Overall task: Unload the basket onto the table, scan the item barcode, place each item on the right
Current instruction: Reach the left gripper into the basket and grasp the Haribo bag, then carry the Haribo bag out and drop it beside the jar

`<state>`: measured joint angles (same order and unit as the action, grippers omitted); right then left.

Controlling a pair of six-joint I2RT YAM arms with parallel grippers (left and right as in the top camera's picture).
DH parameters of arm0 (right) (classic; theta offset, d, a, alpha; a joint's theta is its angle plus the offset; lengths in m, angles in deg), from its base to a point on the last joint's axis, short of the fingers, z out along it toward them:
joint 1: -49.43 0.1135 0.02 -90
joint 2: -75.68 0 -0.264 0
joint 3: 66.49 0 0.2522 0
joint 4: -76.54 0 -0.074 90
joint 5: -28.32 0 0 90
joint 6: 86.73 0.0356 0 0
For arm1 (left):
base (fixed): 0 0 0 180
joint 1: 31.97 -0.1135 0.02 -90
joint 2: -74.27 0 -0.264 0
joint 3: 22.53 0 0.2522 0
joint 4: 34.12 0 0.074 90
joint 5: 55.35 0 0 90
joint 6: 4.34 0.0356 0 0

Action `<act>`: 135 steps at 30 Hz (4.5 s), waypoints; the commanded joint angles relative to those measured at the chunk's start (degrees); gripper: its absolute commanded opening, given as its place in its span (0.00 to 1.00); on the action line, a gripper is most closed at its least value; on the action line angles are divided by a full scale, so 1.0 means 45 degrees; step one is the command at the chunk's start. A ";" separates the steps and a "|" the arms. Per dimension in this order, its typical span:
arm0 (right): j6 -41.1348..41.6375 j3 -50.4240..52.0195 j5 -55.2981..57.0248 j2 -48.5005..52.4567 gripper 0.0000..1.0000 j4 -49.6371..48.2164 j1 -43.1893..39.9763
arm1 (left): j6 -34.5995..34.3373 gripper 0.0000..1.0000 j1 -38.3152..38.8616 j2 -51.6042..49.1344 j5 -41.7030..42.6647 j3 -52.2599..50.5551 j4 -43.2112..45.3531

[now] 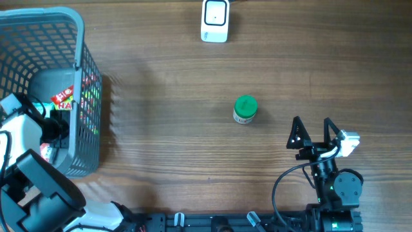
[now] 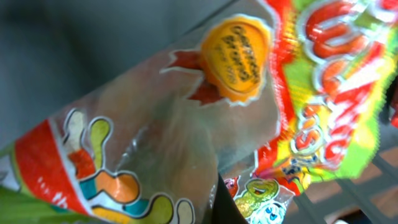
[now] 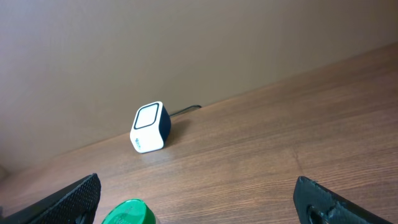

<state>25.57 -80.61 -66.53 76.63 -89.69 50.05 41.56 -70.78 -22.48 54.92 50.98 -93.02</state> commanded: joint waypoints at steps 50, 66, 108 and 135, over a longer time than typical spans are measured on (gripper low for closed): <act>0.0073 0.0010 0.0126 0.0015 1.00 -0.0034 0.0039 | 0.9170 0.04 0.1841 -0.3934 -0.4619 0.3128 -0.2390; 0.0078 0.0015 0.0131 0.0015 1.00 -0.0034 0.0039 | 0.6295 0.04 0.1841 -0.1909 -0.4265 1.1608 -0.7893; 0.0078 0.0010 0.0131 0.0015 1.00 -0.0034 0.0039 | 0.0024 1.00 1.6150 0.2458 -0.6518 0.1749 0.1608; 0.0078 0.0015 0.0126 0.0015 1.00 -0.0034 0.0039 | -0.0602 1.00 0.5513 0.6824 -1.1016 0.5139 -0.3303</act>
<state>25.57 -80.61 -66.53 76.80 -89.69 50.05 46.87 -37.29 12.29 1.33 76.66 -107.08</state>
